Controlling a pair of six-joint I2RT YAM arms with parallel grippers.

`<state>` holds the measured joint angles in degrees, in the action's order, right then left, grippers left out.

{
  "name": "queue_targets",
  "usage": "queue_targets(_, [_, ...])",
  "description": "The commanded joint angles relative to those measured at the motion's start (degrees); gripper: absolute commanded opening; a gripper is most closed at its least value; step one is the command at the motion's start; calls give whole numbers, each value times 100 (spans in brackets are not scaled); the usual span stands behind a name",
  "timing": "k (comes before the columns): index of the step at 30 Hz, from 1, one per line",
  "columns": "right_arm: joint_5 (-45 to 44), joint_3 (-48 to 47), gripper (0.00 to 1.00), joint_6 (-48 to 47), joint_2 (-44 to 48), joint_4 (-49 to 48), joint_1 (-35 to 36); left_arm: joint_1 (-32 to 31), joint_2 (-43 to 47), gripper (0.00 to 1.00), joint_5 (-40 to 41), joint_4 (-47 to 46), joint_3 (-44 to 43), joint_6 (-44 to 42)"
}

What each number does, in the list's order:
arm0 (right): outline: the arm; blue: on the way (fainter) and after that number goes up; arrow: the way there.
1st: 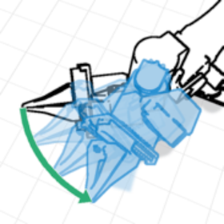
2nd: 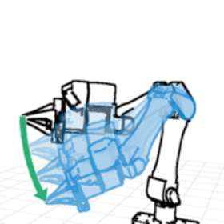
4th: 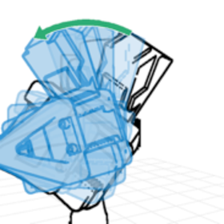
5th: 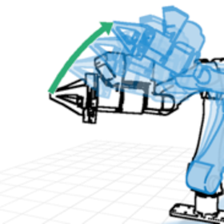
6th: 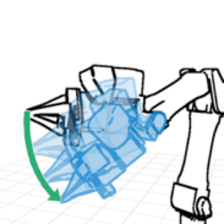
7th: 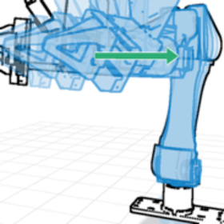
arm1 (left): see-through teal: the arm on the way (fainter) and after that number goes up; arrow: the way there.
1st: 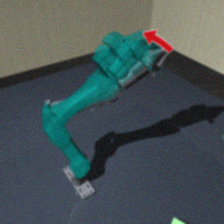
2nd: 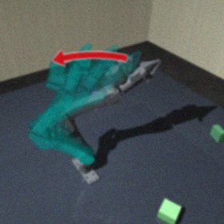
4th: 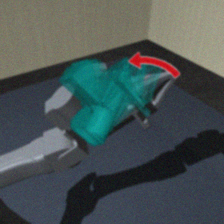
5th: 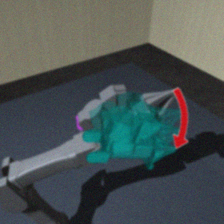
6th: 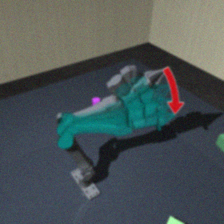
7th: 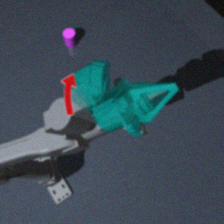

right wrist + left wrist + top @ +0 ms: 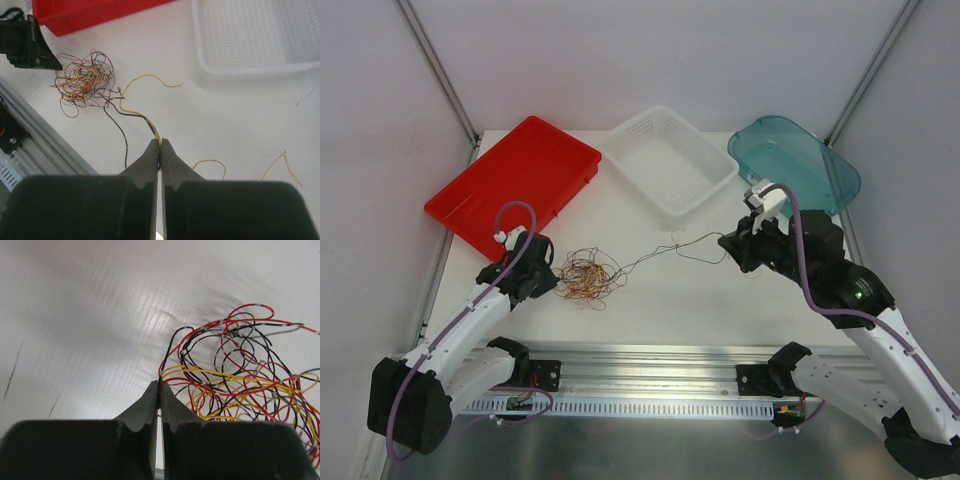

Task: Untangle the cables
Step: Untie the cable.

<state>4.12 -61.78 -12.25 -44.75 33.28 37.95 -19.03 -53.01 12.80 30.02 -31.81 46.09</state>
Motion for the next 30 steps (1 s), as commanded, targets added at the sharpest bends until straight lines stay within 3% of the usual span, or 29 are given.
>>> queue_targets(1, [-96,-536,1,-23,90,205,-34,57,-261,0,259,153,-378,-64])
queue_targets(4, [87,-608,1,-67,-147,302,-42,57,-437,0,109,144,-571,-108])
queue_targets(8, [888,-11,2,493,-718,-22,-34,57,-596,0,-321,136,-747,-398])
queue_targets(10, [1316,683,11,793,-876,-636,-34,57,-587,0,-645,127,-774,-626])
queue_targets(12, [1468,1104,28,1039,-1226,-1005,19,57,-561,0,-857,118,-765,-889])
queue_targets(16, [1407,1212,49,1041,-1528,-920,133,48,-316,8,-1462,118,-695,-1294])
queue_targets(20, [1267,1002,57,786,-1396,-534,133,57,45,34,-1929,109,-747,-1558])
queue_targets(23, [1117,931,57,575,-1448,-112,124,48,282,68,-2254,127,-861,-1699])
queue_targets(24, [1100,948,57,566,-1483,-67,124,48,352,75,-2342,136,-888,-1708])
queue_targets(27, [1125,1088,57,636,-1554,-58,124,48,791,88,-2640,197,-906,-1612])
queue_targets(30, [1362,1186,57,742,-1545,-190,159,48,1134,89,-2992,259,-810,-1401])
